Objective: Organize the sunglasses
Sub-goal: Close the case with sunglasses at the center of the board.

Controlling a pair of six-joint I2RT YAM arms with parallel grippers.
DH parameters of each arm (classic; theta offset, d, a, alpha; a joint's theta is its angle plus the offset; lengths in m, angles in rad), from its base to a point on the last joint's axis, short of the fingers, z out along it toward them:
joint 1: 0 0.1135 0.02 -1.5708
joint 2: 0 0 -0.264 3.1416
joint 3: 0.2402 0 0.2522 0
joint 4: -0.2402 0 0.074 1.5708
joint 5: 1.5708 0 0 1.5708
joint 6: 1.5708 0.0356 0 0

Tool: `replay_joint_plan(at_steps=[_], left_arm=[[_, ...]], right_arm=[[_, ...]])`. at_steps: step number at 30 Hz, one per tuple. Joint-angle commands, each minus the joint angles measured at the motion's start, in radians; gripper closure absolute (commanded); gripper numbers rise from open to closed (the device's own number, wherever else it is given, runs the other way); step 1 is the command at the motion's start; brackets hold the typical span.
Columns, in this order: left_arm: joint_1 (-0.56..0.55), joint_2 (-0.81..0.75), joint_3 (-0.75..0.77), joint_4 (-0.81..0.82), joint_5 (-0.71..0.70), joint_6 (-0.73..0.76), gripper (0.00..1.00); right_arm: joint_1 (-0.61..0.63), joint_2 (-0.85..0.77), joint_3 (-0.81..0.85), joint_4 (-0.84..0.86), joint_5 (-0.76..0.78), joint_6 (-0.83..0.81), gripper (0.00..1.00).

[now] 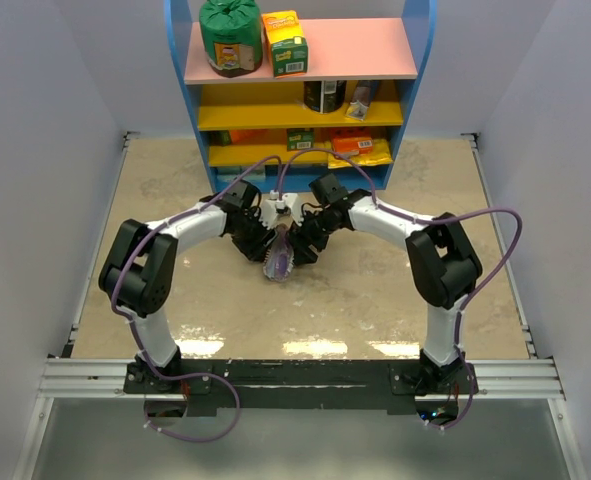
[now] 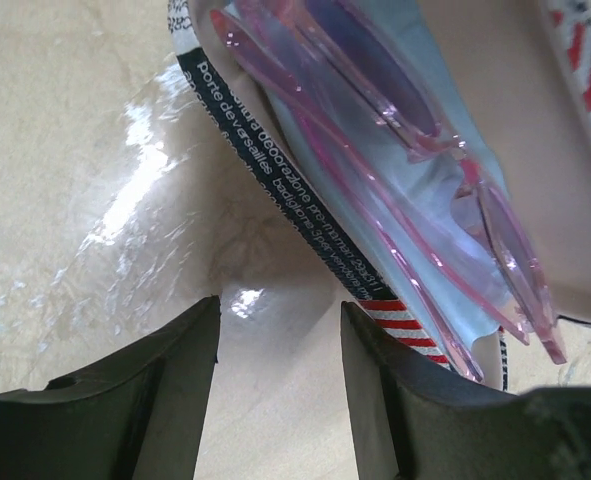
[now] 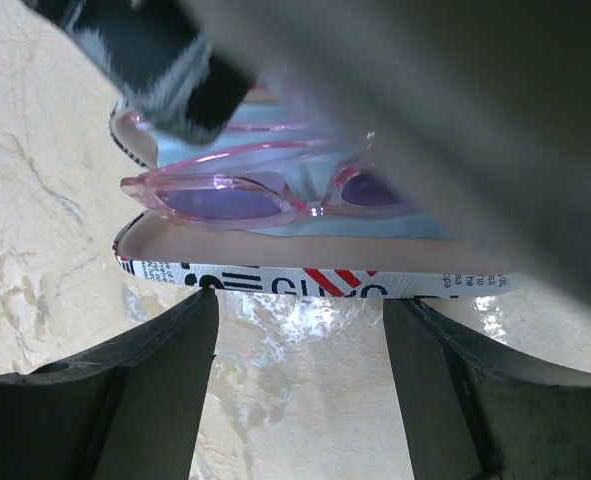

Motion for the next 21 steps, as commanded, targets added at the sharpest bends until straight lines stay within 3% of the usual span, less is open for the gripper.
replay_joint_plan(at_steps=[1,9,21], left_arm=[[-0.081,0.002,0.029,-0.003,0.17,0.002,0.44],[-0.103,-0.009,0.028,-0.016,0.202,0.02,0.43],[-0.081,-0.032,0.002,0.02,0.098,-0.003,0.43]], right_arm=[[0.023,-0.051,0.002,0.177,-0.069,0.042,0.3],[0.025,-0.055,-0.007,0.186,-0.072,0.039,0.27],[0.011,-0.073,0.042,0.056,0.036,-0.05,0.21]])
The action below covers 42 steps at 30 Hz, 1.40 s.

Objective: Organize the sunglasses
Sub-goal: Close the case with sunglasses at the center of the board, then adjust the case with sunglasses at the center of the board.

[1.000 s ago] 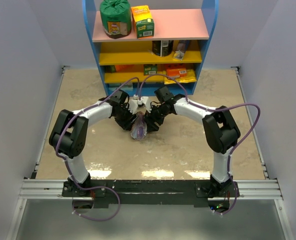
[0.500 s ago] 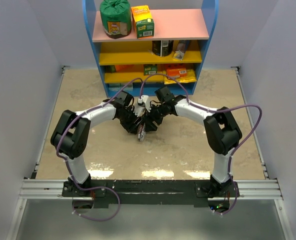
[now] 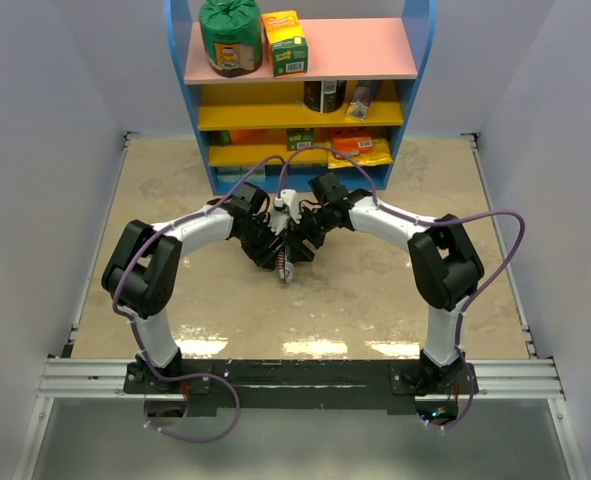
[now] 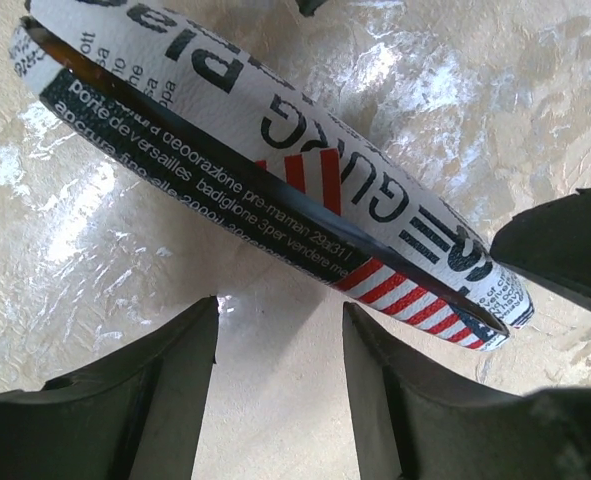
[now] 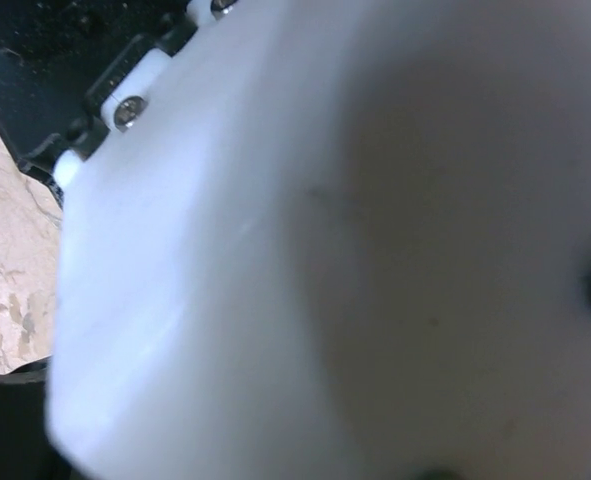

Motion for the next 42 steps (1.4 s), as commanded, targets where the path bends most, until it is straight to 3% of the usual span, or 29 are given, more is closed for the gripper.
replay_joint_plan(at_steps=[1,7,13,22,34,42], left_arm=[[-0.006,-0.047,0.002,0.036,0.027,0.032,0.43],[0.138,-0.104,0.004,0.036,0.149,0.019,0.43],[0.149,-0.124,-0.032,0.051,0.175,0.016,0.43],[0.152,-0.138,-0.035,0.073,0.221,-0.001,0.43],[0.164,-0.127,-0.035,0.103,0.204,-0.015,0.43],[0.169,-0.113,-0.039,0.102,0.19,-0.011,0.44]], right_arm=[[-0.001,-0.064,0.046,-0.012,0.026,-0.037,0.21],[-0.029,-0.105,0.04,-0.018,-0.018,-0.036,0.16],[-0.055,-0.094,0.085,-0.064,-0.13,-0.028,0.14],[-0.056,-0.064,0.071,0.029,0.011,0.076,0.15],[-0.053,-0.001,0.138,0.097,0.066,0.156,0.18],[-0.024,0.16,0.216,0.039,0.105,0.19,0.2]])
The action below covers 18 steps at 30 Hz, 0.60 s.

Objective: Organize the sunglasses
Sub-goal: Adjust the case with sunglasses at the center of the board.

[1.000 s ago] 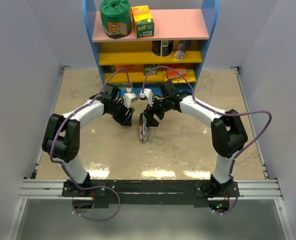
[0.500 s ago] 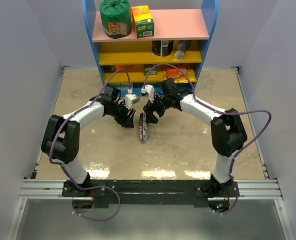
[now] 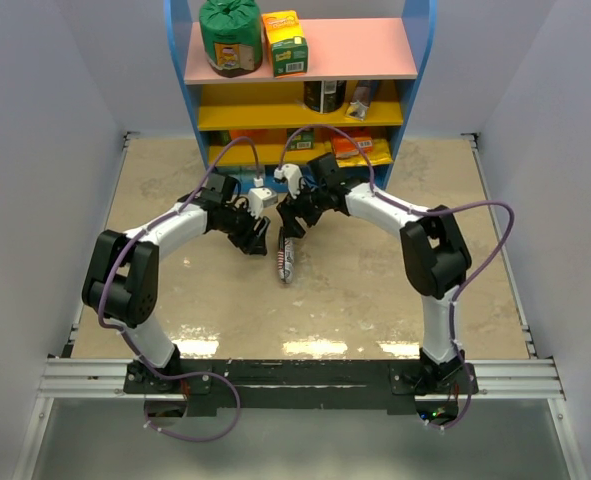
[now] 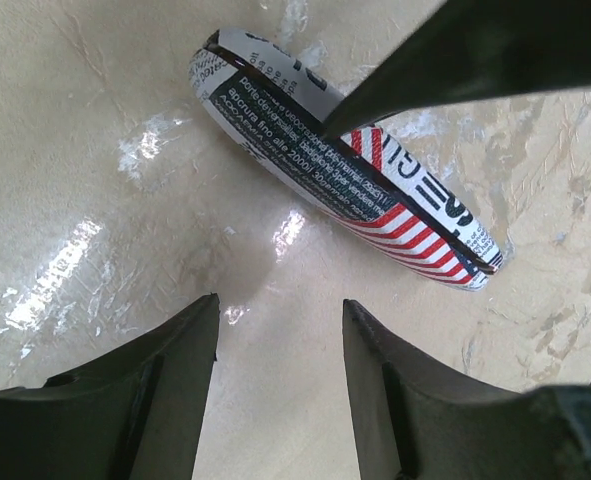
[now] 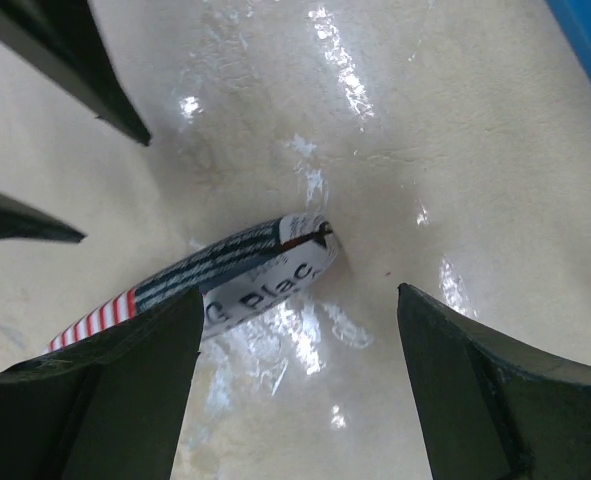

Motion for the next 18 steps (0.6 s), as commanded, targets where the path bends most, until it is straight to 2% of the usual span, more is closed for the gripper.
replay_joint_plan(at_steps=[1,8,14,18], left_arm=[[0.01,-0.011,0.007,0.027,0.002,-0.011,0.44],[0.014,-0.017,-0.002,0.03,-0.003,-0.008,0.44],[0.017,-0.031,-0.001,0.03,-0.006,-0.006,0.44],[0.02,-0.046,-0.019,0.053,-0.012,-0.014,0.44]], right_arm=[[0.04,0.089,0.062,-0.027,0.028,0.017,0.2],[0.111,0.141,0.069,-0.053,0.111,-0.042,0.21],[0.116,0.135,0.07,-0.087,0.086,-0.072,0.21],[0.114,0.064,0.064,-0.065,0.074,-0.071,0.2]])
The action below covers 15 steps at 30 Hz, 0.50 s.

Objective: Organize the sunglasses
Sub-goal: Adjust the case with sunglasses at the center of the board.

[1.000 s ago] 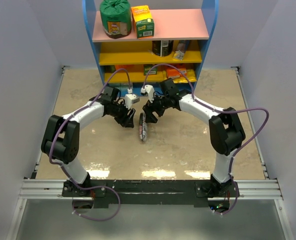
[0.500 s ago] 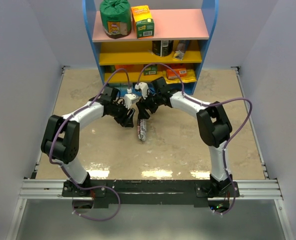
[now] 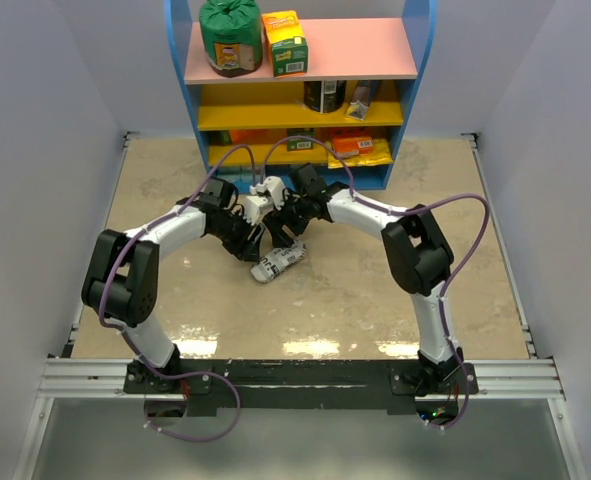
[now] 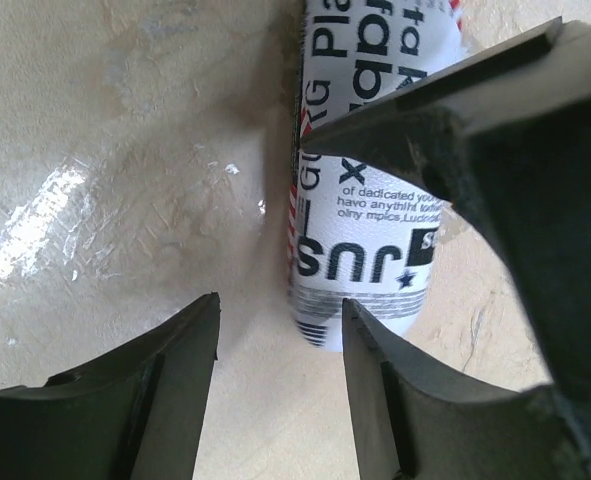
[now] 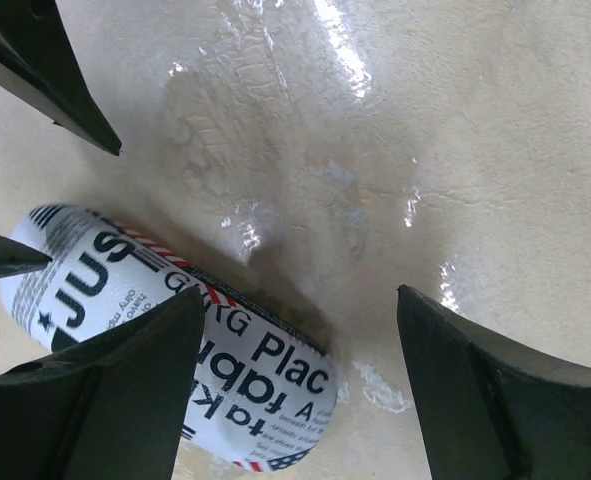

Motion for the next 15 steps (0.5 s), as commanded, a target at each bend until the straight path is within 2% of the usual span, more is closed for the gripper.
replay_joint_plan(at_steps=[1,8,15], left_arm=[[0.003,-0.042,0.021,0.102,0.038,-0.004,0.44],[0.006,-0.008,0.035,0.085,0.035,-0.004,0.44],[0.005,0.015,0.036,0.093,0.03,-0.015,0.44]], right_arm=[[0.025,-0.074,-0.008,-0.056,-0.005,-0.056,0.19],[0.022,-0.181,-0.031,-0.117,0.001,-0.149,0.19],[0.011,-0.224,-0.101,-0.292,-0.065,-0.301,0.21]])
